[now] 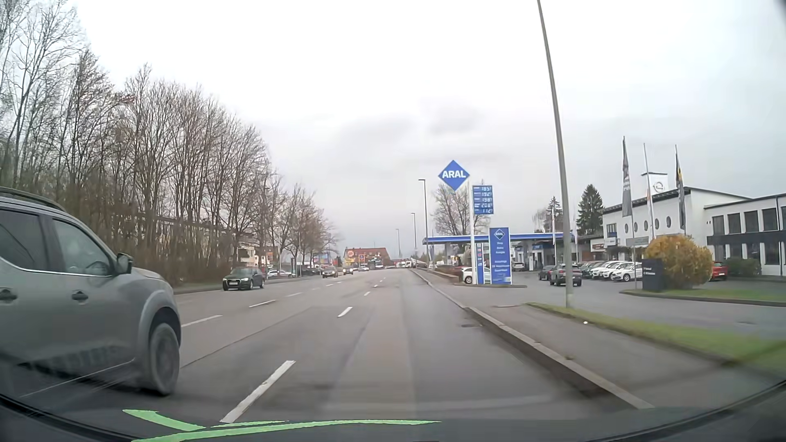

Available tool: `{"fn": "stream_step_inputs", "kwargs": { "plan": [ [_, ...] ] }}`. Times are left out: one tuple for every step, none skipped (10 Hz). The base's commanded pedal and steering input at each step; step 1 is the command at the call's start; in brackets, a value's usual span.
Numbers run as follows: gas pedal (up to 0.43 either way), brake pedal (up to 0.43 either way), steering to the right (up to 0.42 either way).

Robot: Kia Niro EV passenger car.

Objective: Follow the waypoints while adhering to traffic rules and regulations

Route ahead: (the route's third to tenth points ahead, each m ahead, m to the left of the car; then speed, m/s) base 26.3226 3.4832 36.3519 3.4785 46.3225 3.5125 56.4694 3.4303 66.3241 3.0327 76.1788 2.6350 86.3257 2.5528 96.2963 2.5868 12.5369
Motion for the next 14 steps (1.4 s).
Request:
{"fn": "stream_step_inputs", "kwargs": {
  "plan": [
    [0.138, 0.000, 0.002],
    [0.138, 0.000, 0.002],
    [0.157, 0.000, 0.002],
    [0.169, 0.000, 0.002],
    [0.169, 0.000, 0.002],
    [0.169, 0.000, 0.002],
    [0.169, 0.000, 0.001],
    [0.169, 0.000, 0.001],
    [0.169, 0.000, 0.000],
    [0.169, 0.000, 0.000],
    [0.169, 0.000, 0.000],
    [0.169, 0.000, 0.000],
    [0.169, 0.000, 0.000],
    [0.169, 0.000, 0.000]
  ]
}}
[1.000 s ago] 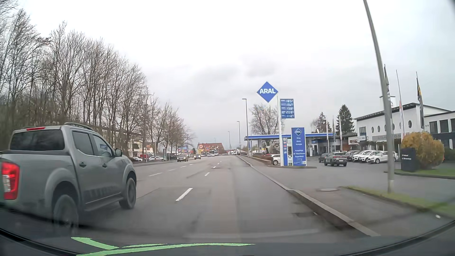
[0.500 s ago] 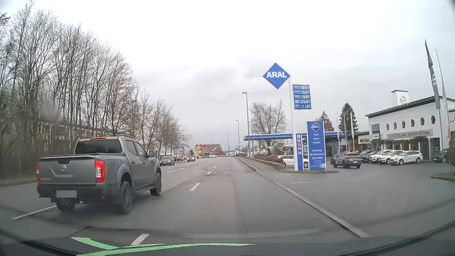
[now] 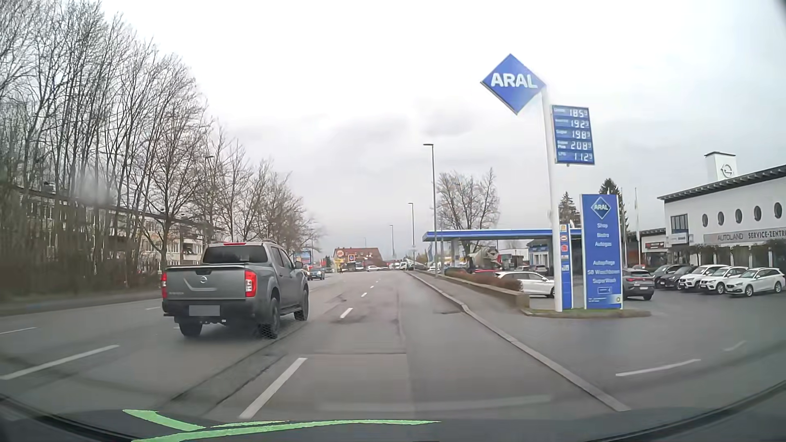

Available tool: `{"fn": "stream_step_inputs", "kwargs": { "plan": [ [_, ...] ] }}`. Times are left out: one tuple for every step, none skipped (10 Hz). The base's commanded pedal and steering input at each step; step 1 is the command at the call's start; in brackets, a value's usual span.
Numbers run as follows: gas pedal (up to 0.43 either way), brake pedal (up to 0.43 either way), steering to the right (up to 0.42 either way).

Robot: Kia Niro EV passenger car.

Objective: Follow the waypoints while adhering to traffic rules and regulations

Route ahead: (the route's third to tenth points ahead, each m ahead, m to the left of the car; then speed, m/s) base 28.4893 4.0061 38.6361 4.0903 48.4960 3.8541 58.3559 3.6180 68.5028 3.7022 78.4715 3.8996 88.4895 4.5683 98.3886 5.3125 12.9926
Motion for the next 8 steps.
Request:
{"fn": "stream_step_inputs", "kwargs": {
  "plan": [
    [0.169, 0.000, 0.000],
    [0.169, 0.000, 0.000],
    [0.169, 0.000, 0.000],
    [0.169, 0.000, 0.000],
    [0.169, 0.000, 0.000],
    [0.169, 0.000, 0.000],
    [0.169, 0.000, 0.000],
    [0.169, 0.000, 0.000]
  ]
}}
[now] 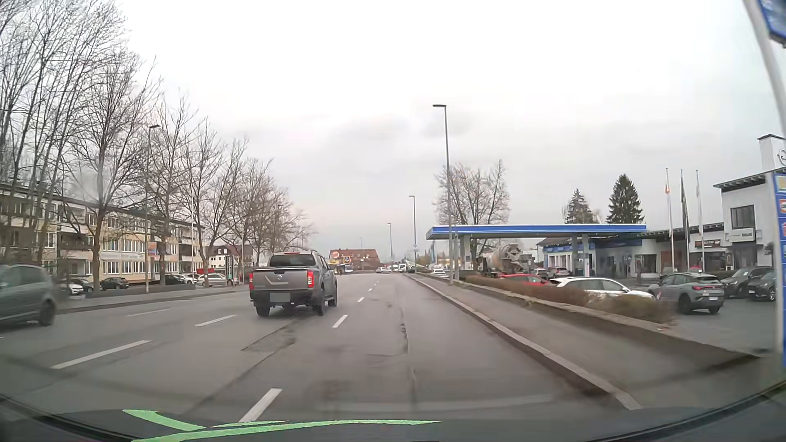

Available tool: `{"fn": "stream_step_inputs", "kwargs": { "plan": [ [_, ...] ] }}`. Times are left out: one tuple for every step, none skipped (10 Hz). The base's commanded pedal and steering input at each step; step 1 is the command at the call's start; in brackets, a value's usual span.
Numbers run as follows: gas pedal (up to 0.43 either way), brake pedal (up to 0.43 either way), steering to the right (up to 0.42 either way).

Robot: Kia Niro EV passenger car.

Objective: Follow the waypoints while adhering to traffic rules and regulations

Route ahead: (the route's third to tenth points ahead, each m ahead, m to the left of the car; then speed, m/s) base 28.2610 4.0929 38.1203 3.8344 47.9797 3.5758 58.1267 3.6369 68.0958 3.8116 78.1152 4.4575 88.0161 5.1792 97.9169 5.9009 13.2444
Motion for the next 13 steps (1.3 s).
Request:
{"fn": "stream_step_inputs", "kwargs": {
  "plan": [
    [0.169, 0.000, 0.000],
    [0.169, 0.000, 0.001],
    [0.169, 0.000, 0.001],
    [0.169, 0.000, 0.001],
    [0.169, 0.000, 0.002],
    [0.169, 0.000, 0.003],
    [0.169, 0.000, 0.003],
    [0.169, 0.000, 0.003],
    [0.169, 0.000, 0.003],
    [0.169, 0.000, 0.003],
    [0.169, 0.000, 0.002],
    [0.169, 0.000, 0.002],
    [0.169, 0.000, 0.002]
  ]
}}
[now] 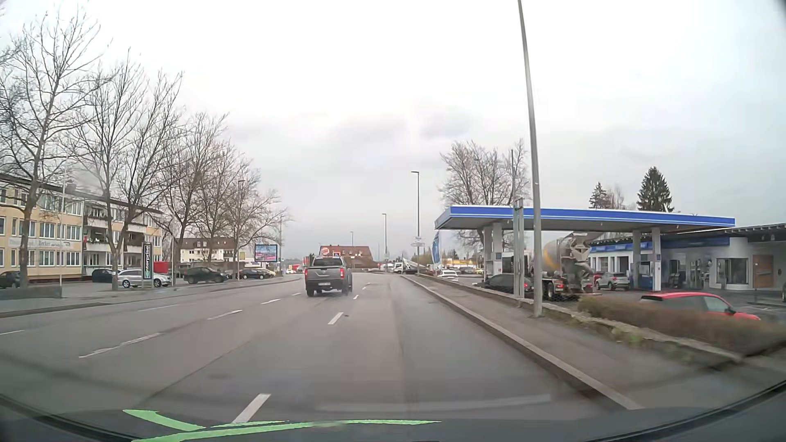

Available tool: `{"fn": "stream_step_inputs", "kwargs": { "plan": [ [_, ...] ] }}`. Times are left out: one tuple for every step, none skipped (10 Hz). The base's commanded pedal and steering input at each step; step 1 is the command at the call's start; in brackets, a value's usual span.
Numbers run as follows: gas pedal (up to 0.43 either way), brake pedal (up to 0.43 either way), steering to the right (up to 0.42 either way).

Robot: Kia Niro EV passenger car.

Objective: Follow the waypoints while adhering to traffic rules and regulations

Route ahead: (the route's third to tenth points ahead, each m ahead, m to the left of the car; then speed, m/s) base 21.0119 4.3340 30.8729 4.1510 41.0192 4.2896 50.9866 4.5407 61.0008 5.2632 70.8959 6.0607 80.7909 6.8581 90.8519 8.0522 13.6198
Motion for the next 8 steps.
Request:
{"fn": "stream_step_inputs", "kwargs": {
  "plan": [
    [0.169, 0.000, 0.001],
    [0.169, 0.000, 0.001],
    [0.169, 0.000, 0.000],
    [0.157, 0.000, -0.001],
    [0.157, 0.000, -0.001],
    [0.157, 0.000, -0.001],
    [0.157, 0.000, -0.001],
    [0.157, 0.000, -0.001]
  ]
}}
